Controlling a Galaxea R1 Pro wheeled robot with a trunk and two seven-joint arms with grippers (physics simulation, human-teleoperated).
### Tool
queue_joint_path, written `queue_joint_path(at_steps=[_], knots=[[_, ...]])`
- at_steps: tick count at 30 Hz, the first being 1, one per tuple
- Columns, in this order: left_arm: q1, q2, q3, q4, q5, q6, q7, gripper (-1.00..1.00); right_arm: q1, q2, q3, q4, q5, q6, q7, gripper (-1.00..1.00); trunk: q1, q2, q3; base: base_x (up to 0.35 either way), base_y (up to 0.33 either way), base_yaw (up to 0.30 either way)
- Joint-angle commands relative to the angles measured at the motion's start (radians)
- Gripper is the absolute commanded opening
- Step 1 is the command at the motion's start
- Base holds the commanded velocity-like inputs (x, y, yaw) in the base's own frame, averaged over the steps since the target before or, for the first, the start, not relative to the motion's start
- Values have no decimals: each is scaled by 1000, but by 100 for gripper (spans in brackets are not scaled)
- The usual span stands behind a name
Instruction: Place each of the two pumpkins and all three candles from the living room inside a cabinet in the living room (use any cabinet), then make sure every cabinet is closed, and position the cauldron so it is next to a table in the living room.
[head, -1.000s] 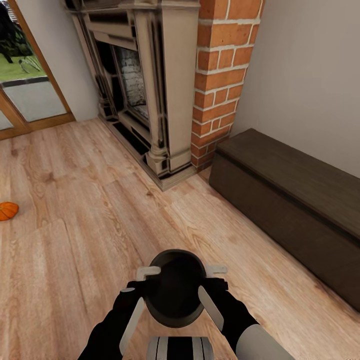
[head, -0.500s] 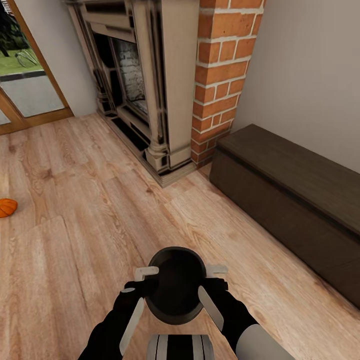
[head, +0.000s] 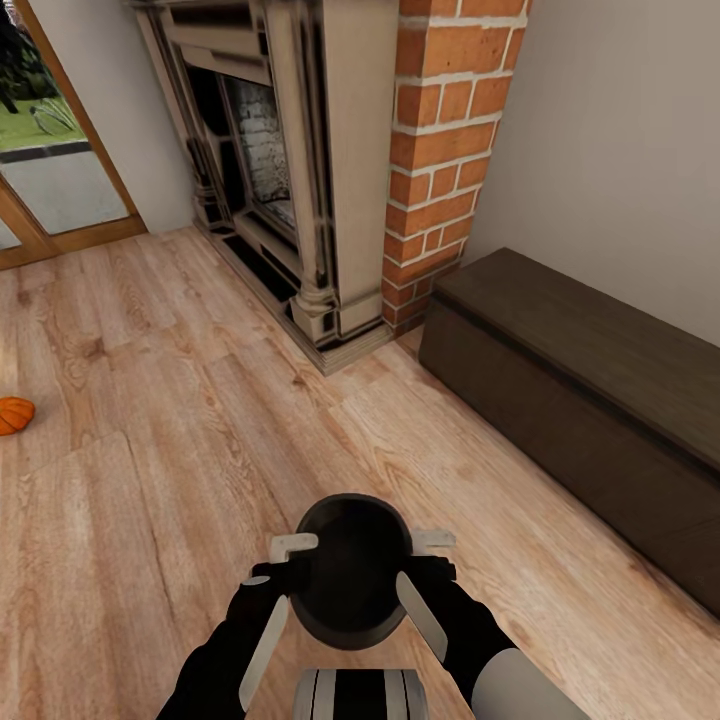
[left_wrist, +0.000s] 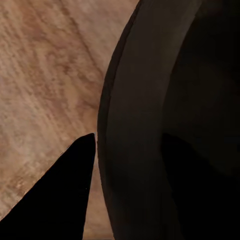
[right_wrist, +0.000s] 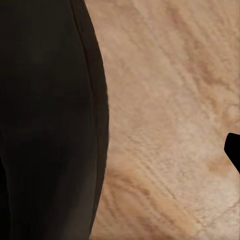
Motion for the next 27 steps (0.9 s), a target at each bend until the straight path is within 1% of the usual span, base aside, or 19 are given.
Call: queue_joint_path(at_steps=[1, 6, 7, 27], knots=[[0, 0, -1, -1, -2, 6, 10, -100, -1, 0, 2, -1, -7, 3, -8, 100, 0, 0, -1, 0, 0, 0], [0, 0, 0, -1, -2, 8, 9, -100, -1, 0, 5, -1, -7, 3, -8, 100, 0, 0, -1, 0, 0, 0], [0, 0, -1, -1, -2, 8, 8, -100, -1, 0, 5, -1, -7, 3, -8, -100, 0, 0, -1, 0, 0, 0], [0, 0, 0, -2, -2, 12, 6, -100, -1, 0, 6, -1, -7, 3, -7, -100, 0, 0, -1, 0, 0, 0]])
